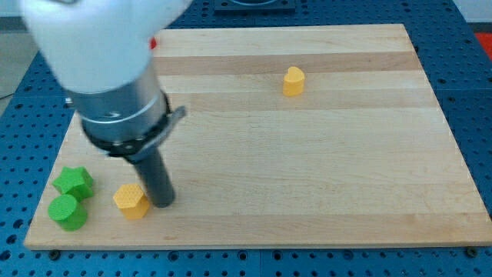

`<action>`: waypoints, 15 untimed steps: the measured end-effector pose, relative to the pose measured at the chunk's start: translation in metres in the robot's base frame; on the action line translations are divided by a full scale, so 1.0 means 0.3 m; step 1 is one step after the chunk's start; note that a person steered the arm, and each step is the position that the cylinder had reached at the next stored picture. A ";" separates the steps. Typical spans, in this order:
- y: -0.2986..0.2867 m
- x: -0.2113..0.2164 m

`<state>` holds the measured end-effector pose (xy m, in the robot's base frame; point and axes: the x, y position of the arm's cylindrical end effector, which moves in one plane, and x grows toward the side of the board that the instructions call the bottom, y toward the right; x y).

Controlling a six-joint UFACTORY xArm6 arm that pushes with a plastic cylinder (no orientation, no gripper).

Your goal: Move the yellow heart to center

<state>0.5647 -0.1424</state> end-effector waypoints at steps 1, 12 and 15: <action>-0.115 0.000; 0.589 -0.644; 0.424 -0.655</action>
<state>0.3683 -0.0153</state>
